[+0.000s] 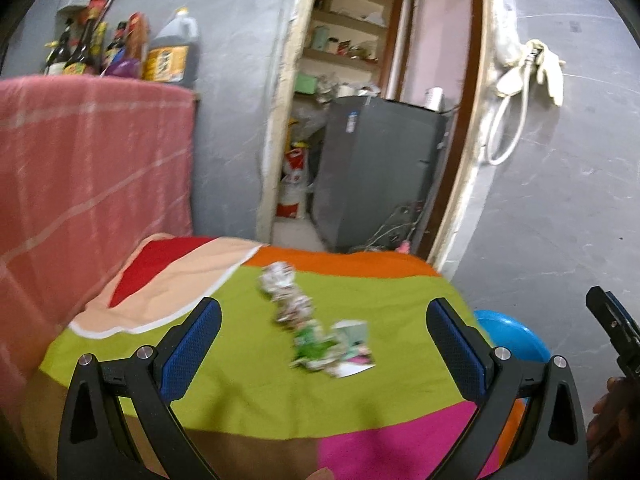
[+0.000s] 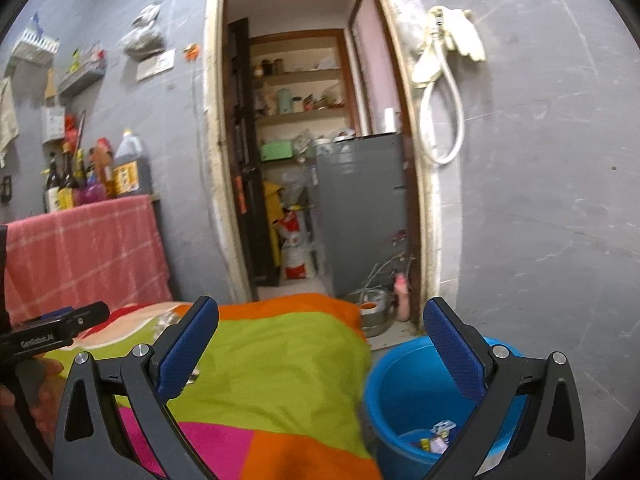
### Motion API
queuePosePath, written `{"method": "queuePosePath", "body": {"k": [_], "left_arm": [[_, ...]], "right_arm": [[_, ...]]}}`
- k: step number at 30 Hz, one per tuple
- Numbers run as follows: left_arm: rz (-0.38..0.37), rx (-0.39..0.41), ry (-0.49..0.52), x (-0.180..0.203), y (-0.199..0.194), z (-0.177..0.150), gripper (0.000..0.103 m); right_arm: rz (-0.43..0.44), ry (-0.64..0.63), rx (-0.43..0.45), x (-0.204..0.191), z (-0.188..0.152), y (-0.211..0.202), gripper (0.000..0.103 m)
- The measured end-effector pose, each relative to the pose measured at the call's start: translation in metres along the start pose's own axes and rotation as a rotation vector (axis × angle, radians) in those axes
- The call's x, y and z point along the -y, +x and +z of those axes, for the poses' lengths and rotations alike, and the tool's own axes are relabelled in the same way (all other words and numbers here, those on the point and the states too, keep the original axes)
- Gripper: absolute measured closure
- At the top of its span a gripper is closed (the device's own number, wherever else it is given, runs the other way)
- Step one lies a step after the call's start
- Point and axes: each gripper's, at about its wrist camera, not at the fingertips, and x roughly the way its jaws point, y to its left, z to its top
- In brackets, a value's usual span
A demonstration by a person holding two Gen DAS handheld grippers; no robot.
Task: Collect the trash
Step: 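Move both tools back over the remaining trash on the blanket, then grasp the green wrapper with the left gripper while the right grasps the white-and-pink paper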
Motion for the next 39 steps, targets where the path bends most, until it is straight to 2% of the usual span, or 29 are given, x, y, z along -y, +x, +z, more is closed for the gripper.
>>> {"method": "queuePosePath", "body": {"k": [6, 12, 20, 24, 27, 32, 35, 39], "left_arm": [[0.031, -0.058, -0.015, -0.033, 0.001, -0.007, 0.002], [0.037, -0.127, -0.031, -0.047, 0.011, -0.011, 0.003], [-0.021, -0.205, -0.025, -0.047, 0.026, -0.019, 0.003], [-0.06, -0.234, -0.018, -0.042, 0.034, -0.021, 0.005], [-0.089, -0.263, -0.019, -0.038, 0.045, -0.019, 0.013], [-0.138, -0.314, -0.05, -0.033, 0.066, -0.018, 0.035], [-0.167, -0.351, -0.07, -0.032, 0.079, -0.018, 0.042], [-0.186, -0.405, -0.087, -0.031, 0.095, -0.018, 0.047]], "right_arm": [[0.057, -0.038, -0.06, -0.028, -0.006, 0.019, 0.0], [0.097, -0.079, -0.124, -0.047, -0.015, 0.039, 0.0], [0.158, -0.128, -0.234, -0.059, -0.027, 0.071, 0.001], [0.192, -0.15, -0.293, -0.062, -0.034, 0.085, 0.011], [0.216, -0.164, -0.333, -0.065, -0.038, 0.096, 0.017], [0.236, -0.201, -0.396, -0.072, -0.043, 0.111, 0.03], [0.251, -0.207, -0.418, -0.073, -0.045, 0.116, 0.036], [0.257, -0.224, -0.44, -0.077, -0.047, 0.123, 0.038]]}}
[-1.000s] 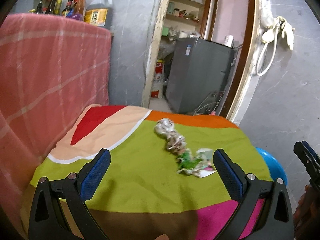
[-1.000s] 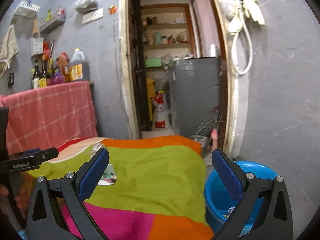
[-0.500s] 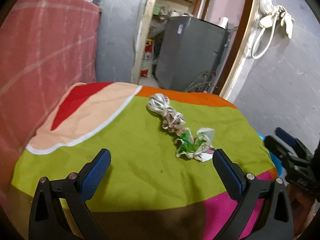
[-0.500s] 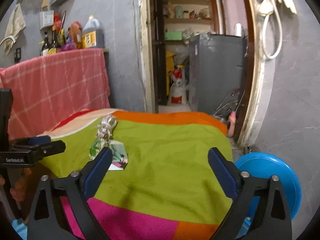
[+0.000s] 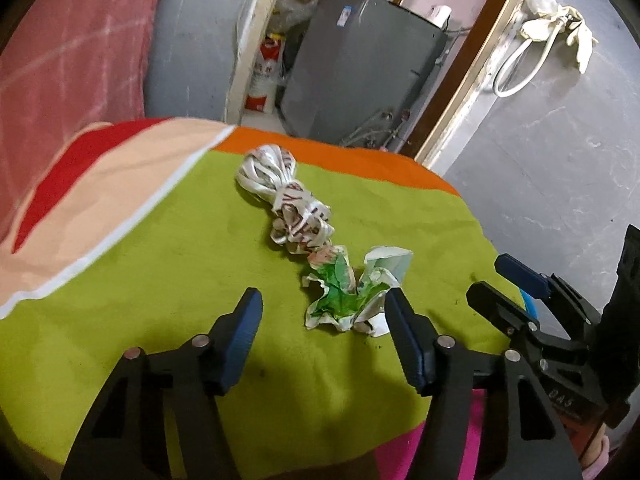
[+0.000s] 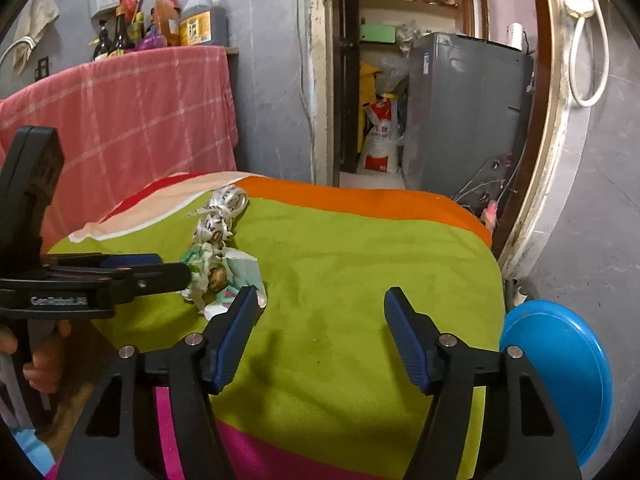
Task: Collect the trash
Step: 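Grasp the green wrapper with the left gripper while the right grasps the white-and-pink paper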
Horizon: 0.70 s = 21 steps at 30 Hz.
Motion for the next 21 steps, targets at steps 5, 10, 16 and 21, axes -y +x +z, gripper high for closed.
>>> {"method": "queuePosePath", "body": {"k": [5, 10, 16, 21], "left_arm": [[-0.012, -0.027, 0.001, -0.002, 0.007, 0.004, 0.057], [-0.057, -0.045, -0.029, -0.008, 0.009, 0.005, 0.081], [-0.057, -0.041, -0.036, -0.005, 0.005, 0.005, 0.093], [-0.027, -0.038, -0.054, -0.009, 0.001, 0.001, 0.095]], "right_arm": [[0.014, 0.003, -0.017, 0.001, 0.001, 0.006, 0.039], [0.028, 0.006, -0.039, 0.0, 0.004, 0.012, 0.039], [0.051, 0.009, -0.075, -0.002, 0.007, 0.021, 0.041], [0.085, 0.005, -0.111, -0.005, 0.007, 0.027, 0.041]]}}
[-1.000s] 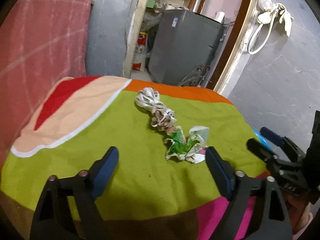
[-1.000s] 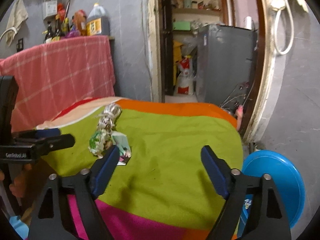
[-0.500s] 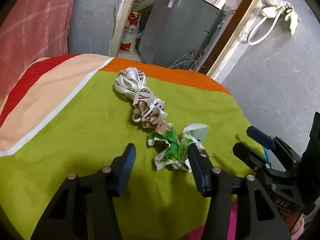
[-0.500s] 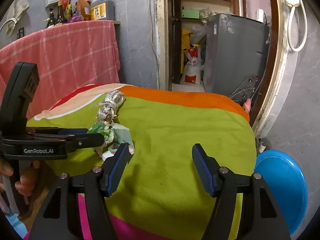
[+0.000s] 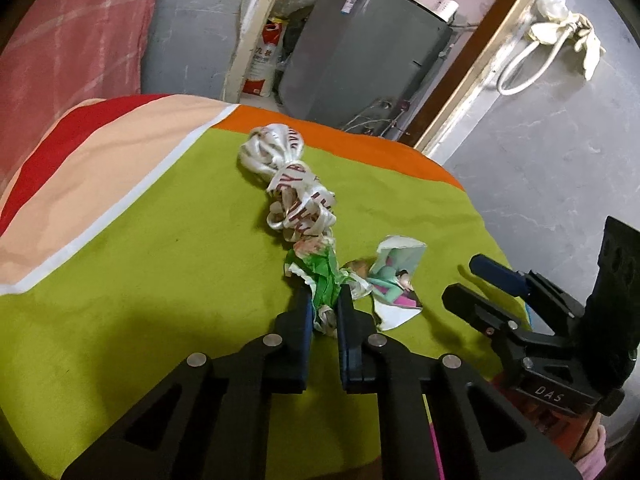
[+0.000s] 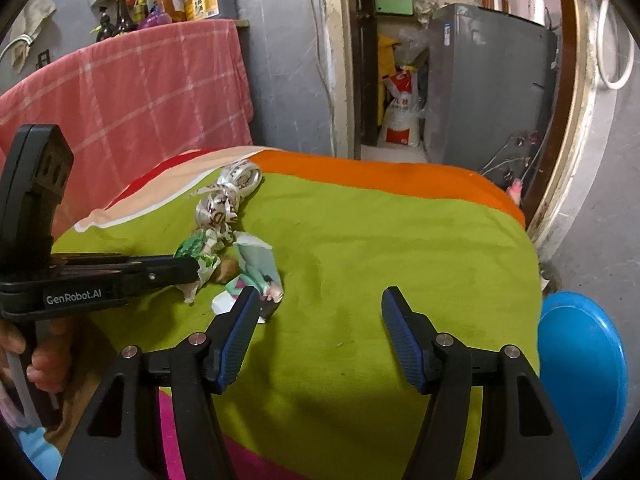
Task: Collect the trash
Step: 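Grasp the green wrapper with the left gripper while the right grasps the white-and-pink paper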
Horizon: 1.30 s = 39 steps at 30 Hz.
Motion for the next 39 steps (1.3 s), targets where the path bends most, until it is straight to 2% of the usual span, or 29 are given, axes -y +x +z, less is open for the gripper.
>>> {"method": "queuePosePath", "body": {"k": [8, 13, 25, 28, 31, 39], "left_arm": [[0.056, 0.02, -0.03, -0.011, -0.014, -0.004, 0.095], [0.052, 0.021, -0.056, -0.019, -0.022, -0.008, 0.095], [0.067, 0.025, -0.075, -0.018, -0.026, -0.011, 0.095], [0.072, 0.028, -0.074, -0.019, -0.026, -0.011, 0.095], [0.079, 0.03, -0.065, -0.017, -0.027, -0.013, 0.095], [0.066, 0.026, -0.044, -0.005, -0.03, -0.016, 0.095]], "right_arm": [[0.058, -0.043, -0.064, -0.013, 0.003, 0.012, 0.041], [0.096, -0.075, -0.107, -0.022, 0.006, 0.022, 0.041], [0.082, -0.142, -0.187, -0.04, 0.013, 0.041, 0.039], [0.071, -0.15, -0.188, -0.043, 0.012, 0.041, 0.042], [0.068, -0.153, -0.179, -0.043, 0.012, 0.039, 0.056], [0.071, -0.139, -0.15, -0.04, 0.004, 0.03, 0.059]]}}
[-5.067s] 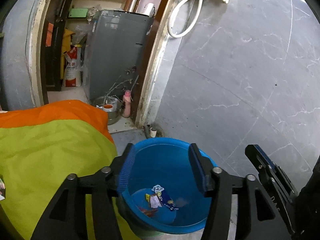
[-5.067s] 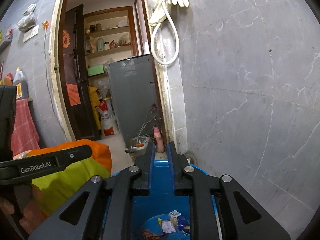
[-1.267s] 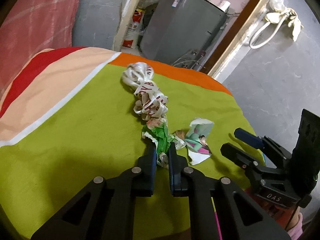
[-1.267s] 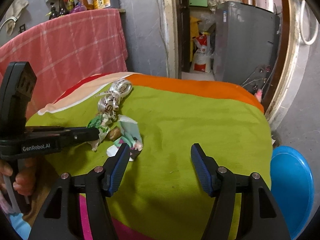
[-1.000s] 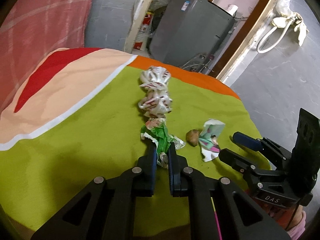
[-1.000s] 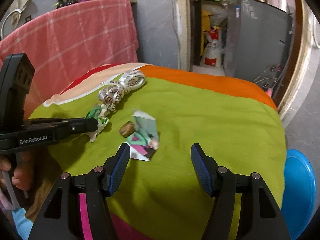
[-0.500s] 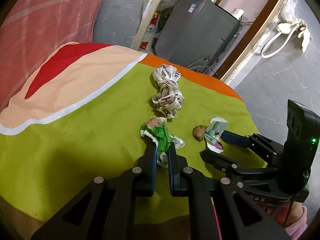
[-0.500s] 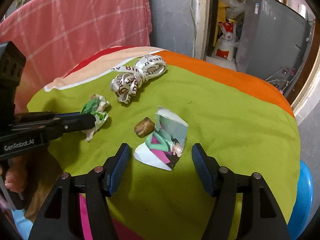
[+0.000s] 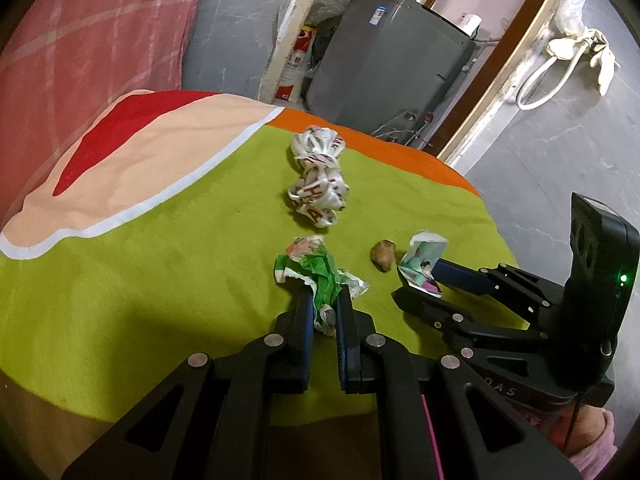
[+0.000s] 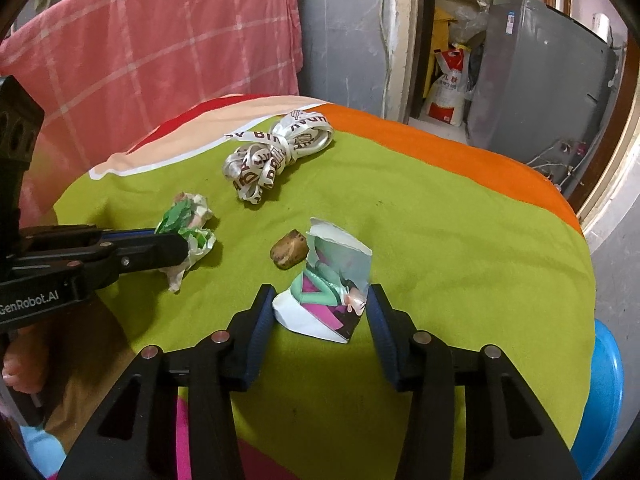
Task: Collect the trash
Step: 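Grasp the green wrapper with the left gripper while the right grasps the white-and-pink paper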
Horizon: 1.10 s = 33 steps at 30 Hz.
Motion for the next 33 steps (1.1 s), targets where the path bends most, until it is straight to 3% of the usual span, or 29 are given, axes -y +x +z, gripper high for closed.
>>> {"method": "queuePosePath", "body": {"k": [9, 20, 27, 33], "left_arm": [[-0.038, 0.072, 0.092, 0.031, -0.008, -0.011, 0.095], [-0.104, 0.254, 0.233, 0.097, -0.019, -0.02, 0.095], [-0.158, 0.363, 0.308, 0.146, -0.017, -0.021, 0.095], [-0.197, 0.403, 0.353, 0.189, -0.004, -0.025, 0.095]], "right_arm": [[-0.054, 0.043, 0.188, 0.007, -0.03, -0.049, 0.059], [-0.239, 0.119, 0.453, 0.03, -0.066, -0.128, 0.059], [-0.351, 0.159, 0.559, 0.057, -0.089, -0.169, 0.059], [-0.448, 0.196, 0.608, 0.084, -0.109, -0.192, 0.059]]}}
